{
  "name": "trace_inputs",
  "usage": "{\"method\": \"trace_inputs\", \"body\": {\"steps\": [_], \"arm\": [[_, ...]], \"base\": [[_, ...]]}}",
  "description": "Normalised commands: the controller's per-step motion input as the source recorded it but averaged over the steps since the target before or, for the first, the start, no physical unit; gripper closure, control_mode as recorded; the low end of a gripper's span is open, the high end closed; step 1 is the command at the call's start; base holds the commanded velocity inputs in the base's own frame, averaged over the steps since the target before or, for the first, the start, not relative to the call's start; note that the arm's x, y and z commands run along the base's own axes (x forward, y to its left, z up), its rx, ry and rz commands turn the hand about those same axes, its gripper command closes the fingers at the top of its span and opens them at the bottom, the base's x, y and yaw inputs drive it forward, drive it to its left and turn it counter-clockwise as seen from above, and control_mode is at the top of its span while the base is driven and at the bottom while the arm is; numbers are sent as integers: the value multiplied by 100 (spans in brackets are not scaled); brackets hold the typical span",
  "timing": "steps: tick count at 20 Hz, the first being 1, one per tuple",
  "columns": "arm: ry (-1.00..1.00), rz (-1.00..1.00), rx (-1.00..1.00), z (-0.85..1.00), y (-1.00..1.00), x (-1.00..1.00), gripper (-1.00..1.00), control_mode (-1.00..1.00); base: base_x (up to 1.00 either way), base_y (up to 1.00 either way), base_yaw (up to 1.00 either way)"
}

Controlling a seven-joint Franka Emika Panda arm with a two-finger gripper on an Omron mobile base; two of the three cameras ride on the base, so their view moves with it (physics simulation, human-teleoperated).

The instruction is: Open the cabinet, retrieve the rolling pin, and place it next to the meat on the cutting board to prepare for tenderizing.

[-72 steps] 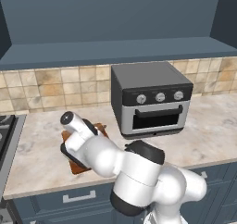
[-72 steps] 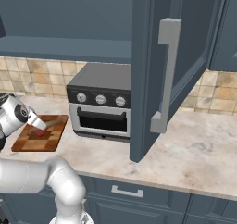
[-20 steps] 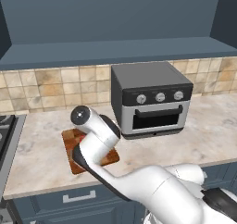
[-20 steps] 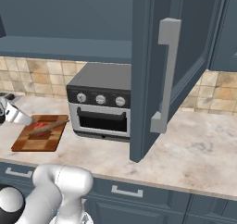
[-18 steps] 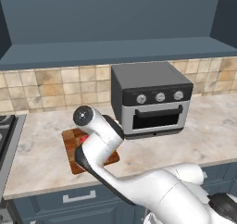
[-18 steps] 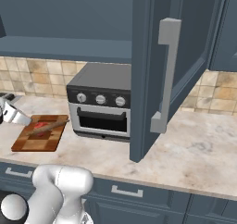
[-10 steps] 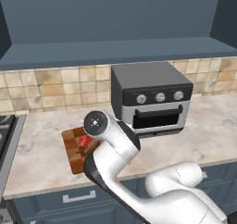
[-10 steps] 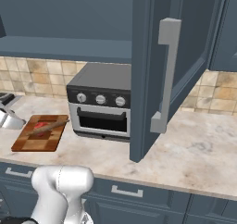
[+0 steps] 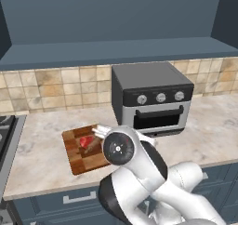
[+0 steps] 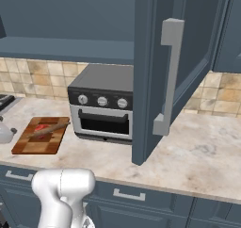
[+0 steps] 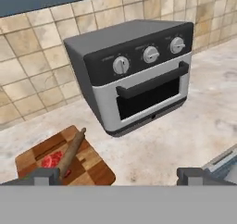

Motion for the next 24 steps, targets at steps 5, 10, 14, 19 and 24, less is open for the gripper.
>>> {"method": "trace_inputs", "body": {"steps": [5, 10, 14, 19, 24], "arm": [[-16, -2, 0, 38, -30, -68, -100, -100], [-15, -1, 0, 50, -24, -53, -100, -100], [-11, 0, 0, 59, -7, -41, -100, -100], [-9, 0, 0, 52, -1, -21, -100, -100], [-8, 0, 0, 51, 0, 0, -100, -100]], "base": [[0, 0, 0], [0, 0, 0], [0, 0, 0], [0, 0, 0], [0, 0, 0]]}}
